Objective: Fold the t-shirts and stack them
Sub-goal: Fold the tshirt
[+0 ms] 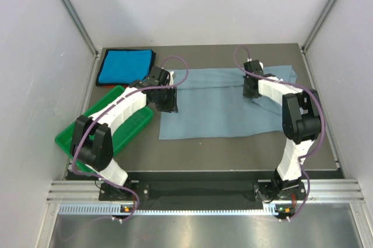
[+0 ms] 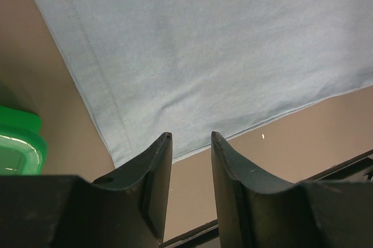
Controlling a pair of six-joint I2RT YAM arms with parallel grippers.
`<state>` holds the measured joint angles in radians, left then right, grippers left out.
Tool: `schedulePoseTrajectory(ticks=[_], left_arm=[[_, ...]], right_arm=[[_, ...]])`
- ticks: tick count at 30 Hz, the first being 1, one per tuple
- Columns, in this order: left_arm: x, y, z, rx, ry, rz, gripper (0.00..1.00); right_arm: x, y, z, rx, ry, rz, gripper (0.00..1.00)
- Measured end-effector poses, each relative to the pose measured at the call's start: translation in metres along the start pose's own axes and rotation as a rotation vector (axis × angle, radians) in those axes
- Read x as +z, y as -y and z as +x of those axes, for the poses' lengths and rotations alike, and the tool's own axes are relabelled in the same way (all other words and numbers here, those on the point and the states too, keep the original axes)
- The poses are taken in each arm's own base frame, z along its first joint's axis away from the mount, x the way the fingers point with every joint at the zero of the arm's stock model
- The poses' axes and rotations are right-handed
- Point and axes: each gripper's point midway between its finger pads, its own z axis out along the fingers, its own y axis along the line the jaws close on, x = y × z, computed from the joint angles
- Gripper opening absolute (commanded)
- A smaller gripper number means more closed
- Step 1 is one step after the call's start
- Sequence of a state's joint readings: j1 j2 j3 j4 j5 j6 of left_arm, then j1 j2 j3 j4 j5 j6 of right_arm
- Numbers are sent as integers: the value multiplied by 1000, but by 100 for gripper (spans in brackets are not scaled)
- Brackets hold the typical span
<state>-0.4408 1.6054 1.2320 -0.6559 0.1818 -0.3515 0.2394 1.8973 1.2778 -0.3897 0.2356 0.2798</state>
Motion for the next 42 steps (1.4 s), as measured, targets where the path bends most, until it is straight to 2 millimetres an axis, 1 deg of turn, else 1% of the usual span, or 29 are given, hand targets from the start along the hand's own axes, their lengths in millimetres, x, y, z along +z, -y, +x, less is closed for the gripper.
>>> schedulePoseTrajectory(ticks=[10, 17, 23, 26, 27, 28, 36, 42], left_arm=[[0, 0, 0, 0, 0, 0, 38], [0, 0, 0, 0, 0, 0, 38], [0, 0, 0, 0, 0, 0, 38], [0, 0, 0, 0, 0, 0, 38], [0, 0, 0, 0, 0, 0, 37], [0, 0, 0, 0, 0, 0, 38], [0, 0, 0, 0, 0, 0, 37], [0, 0, 0, -1, -1, 0, 37]], right_arm=[[2, 12, 9, -13, -15, 58, 21], [1, 16, 12, -23, -23, 75, 20], [3, 19, 18, -25, -34, 90, 17], [3, 21, 18, -21, -35, 96, 10], [3, 22, 18, -19, -35, 98, 3], [3, 23, 18, -19, -35, 99, 0], [3, 22, 18, -4, -39, 90, 0], [-5, 10, 15, 34, -44, 18, 0]])
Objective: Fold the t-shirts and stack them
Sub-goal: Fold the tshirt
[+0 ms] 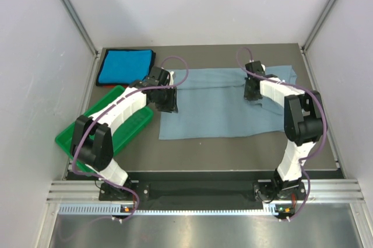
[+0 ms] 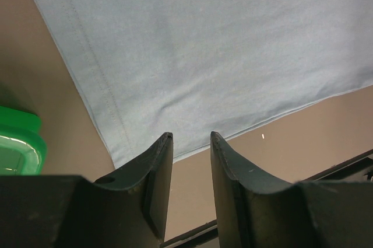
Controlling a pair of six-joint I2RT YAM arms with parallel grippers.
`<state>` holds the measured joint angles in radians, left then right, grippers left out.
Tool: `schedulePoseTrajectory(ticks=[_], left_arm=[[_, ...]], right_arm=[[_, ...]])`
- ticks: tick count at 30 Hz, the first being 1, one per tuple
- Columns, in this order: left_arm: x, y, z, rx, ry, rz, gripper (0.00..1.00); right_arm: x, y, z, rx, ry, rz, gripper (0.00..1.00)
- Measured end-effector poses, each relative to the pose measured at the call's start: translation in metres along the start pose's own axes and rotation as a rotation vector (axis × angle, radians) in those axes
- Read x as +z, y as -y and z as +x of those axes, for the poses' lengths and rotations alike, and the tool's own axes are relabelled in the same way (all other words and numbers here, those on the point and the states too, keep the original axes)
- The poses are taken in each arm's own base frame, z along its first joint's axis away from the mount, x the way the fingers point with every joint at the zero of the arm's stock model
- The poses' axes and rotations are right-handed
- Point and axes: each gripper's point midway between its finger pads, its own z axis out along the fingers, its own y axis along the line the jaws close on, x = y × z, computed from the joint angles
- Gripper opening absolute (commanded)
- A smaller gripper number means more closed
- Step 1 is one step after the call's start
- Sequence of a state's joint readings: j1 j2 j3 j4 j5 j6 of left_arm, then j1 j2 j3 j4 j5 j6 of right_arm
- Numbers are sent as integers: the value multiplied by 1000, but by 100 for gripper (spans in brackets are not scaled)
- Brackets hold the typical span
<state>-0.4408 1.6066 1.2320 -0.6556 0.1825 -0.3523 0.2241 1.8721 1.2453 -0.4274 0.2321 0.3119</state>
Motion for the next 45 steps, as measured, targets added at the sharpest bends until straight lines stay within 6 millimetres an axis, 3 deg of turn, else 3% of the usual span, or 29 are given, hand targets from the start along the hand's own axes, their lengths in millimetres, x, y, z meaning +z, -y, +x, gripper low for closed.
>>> schedulePoseTrajectory(ticks=[14, 19, 24, 29, 32, 35, 36, 41, 45], left_arm=[[2, 0, 1, -1, -7, 1, 37], [2, 0, 1, -1, -7, 2, 38], [2, 0, 1, -1, -7, 2, 38], [2, 0, 1, -1, -7, 4, 38], [2, 1, 1, -1, -9, 8, 38], [2, 1, 2, -1, -11, 9, 38], [3, 1, 3, -2, -12, 9, 38], [5, -2, 8, -4, -25, 5, 38], [5, -1, 9, -4, -26, 7, 38]], right_arm=[[-3, -27, -9, 157, 3, -132, 0], [4, -28, 4, 224, -8, -135, 0], [4, -29, 3, 268, -4, -134, 30], [-22, -22, -11, 283, 38, -141, 36], [-49, 0, -33, 340, 108, -159, 37], [-64, 44, -45, 427, 165, -127, 39], [-66, 67, -46, 474, 178, -102, 40], [-53, 135, -14, 623, 128, -10, 41], [-42, 146, 20, 679, 48, -8, 40]])
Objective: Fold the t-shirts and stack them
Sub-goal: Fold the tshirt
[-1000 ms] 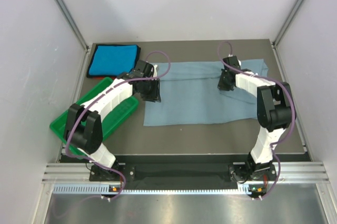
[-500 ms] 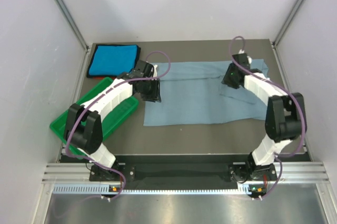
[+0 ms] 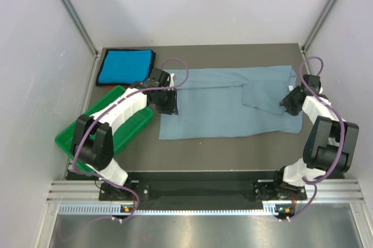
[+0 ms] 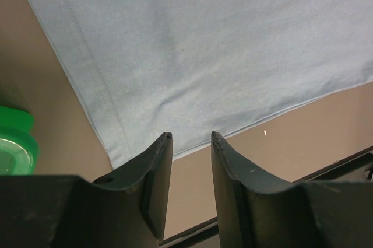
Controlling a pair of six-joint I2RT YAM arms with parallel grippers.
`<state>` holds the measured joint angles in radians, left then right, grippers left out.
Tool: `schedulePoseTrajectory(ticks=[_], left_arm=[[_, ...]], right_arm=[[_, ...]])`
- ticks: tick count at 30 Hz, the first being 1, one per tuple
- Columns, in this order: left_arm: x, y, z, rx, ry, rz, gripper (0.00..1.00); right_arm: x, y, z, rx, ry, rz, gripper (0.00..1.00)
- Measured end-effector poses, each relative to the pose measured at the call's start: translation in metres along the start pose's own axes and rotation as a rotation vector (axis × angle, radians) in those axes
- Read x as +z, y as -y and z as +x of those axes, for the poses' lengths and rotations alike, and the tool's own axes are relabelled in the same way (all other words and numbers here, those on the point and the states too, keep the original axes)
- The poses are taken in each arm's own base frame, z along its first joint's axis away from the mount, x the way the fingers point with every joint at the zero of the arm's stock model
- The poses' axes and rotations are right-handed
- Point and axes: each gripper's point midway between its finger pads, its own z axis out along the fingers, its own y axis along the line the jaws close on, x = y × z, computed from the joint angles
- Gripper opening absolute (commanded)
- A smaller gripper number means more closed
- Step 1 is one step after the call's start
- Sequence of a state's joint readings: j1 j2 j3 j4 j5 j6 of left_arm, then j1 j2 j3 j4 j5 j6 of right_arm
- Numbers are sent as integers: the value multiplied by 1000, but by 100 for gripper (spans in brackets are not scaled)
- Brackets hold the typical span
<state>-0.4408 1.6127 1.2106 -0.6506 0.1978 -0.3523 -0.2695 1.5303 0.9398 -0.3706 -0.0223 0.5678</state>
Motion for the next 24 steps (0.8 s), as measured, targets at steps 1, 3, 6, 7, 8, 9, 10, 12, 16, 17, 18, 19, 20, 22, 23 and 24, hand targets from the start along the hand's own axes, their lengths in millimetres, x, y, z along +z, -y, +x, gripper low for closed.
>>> schedulePoseTrajectory(ticks=[1, 3, 6, 7, 8, 9, 10, 12, 16, 17, 18, 19, 20, 22, 23, 24], left_arm=[[0, 0, 0, 0, 0, 0, 38], [0, 0, 0, 0, 0, 0, 38], [0, 0, 0, 0, 0, -1, 38], [0, 0, 0, 0, 0, -2, 38], [0, -1, 0, 0, 0, -3, 38], [0, -1, 0, 0, 0, -3, 38], [0, -1, 0, 0, 0, -4, 38], [0, -1, 0, 0, 0, -5, 38], [0, -3, 0, -1, 3, -15, 38], [0, -3, 0, -1, 4, -17, 38], [0, -4, -1, -1, 6, -24, 38], [0, -6, -1, -1, 8, -31, 38], [0, -7, -1, -1, 8, -36, 38], [0, -9, -1, -2, 8, -51, 38], [0, -11, 0, -1, 8, -59, 38], [0, -12, 0, 3, 8, -67, 38]], right_arm=[[1, 1, 4, 3, -12, -3, 40], [3, 1, 8, 8, -24, -13, 38], [6, 1, 12, 21, -26, -25, 35], [7, 2, 13, 25, -26, -24, 34], [9, 3, 14, 28, -29, -21, 32], [11, 5, 16, 33, -29, -17, 31], [12, 7, 18, 37, -32, -13, 30], [15, 11, 22, 41, -36, -2, 26], [18, 18, 29, 47, -40, 17, 5], [19, 20, 31, 47, -41, 22, 2], [19, 22, 32, 51, -43, 27, 0], [20, 23, 34, 54, -44, 34, 0], [20, 25, 34, 55, -43, 40, 0], [21, 29, 37, 56, -45, 53, 2], [21, 29, 37, 55, -44, 53, 9], [21, 29, 37, 54, -43, 55, 13]])
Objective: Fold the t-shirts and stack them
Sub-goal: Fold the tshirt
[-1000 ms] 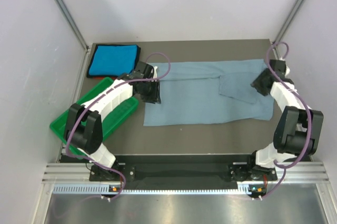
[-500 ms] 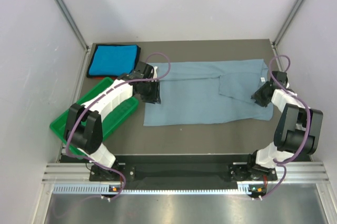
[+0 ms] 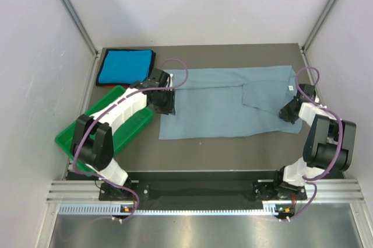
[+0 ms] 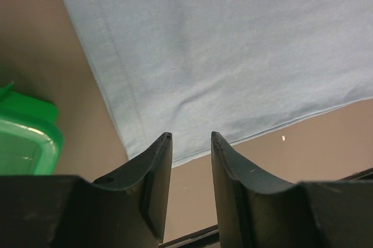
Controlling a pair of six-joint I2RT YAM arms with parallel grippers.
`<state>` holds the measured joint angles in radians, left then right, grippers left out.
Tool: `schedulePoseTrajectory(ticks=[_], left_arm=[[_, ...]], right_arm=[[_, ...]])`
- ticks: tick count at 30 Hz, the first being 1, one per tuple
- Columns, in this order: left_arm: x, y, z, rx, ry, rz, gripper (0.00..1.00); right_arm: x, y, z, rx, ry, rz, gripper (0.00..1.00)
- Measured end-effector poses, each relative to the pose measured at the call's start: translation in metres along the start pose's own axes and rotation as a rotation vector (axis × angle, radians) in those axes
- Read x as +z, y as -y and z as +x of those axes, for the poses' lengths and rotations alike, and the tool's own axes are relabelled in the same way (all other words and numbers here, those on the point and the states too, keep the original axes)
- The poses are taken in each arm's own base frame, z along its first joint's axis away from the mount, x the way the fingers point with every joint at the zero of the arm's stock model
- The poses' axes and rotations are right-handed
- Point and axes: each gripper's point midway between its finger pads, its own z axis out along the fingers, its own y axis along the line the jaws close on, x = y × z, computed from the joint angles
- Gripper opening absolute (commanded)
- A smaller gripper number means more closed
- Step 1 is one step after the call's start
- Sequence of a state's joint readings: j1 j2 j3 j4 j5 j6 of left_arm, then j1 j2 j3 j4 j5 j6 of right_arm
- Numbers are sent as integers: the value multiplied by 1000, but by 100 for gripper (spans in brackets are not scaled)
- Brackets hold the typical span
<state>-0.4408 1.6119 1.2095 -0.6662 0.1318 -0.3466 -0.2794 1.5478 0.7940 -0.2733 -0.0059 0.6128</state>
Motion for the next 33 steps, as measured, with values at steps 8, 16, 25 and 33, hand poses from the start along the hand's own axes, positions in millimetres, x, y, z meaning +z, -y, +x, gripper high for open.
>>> schedulePoseTrajectory(ticks=[8, 16, 25, 33], left_arm=[[-16, -5, 4, 65, 11, -36, 38], [-15, 26, 43, 287, -24, -43, 42], [-8, 22, 64, 337, -69, -22, 46], [-32, 42, 52, 375, 26, 88, 49]], right_arm=[[-27, -3, -30, 34, 30, 16, 40], [-63, 38, -50, 151, 86, 62, 49], [-67, 62, -14, 260, 1, 124, 55], [-54, 68, -14, 365, 0, 160, 53]])
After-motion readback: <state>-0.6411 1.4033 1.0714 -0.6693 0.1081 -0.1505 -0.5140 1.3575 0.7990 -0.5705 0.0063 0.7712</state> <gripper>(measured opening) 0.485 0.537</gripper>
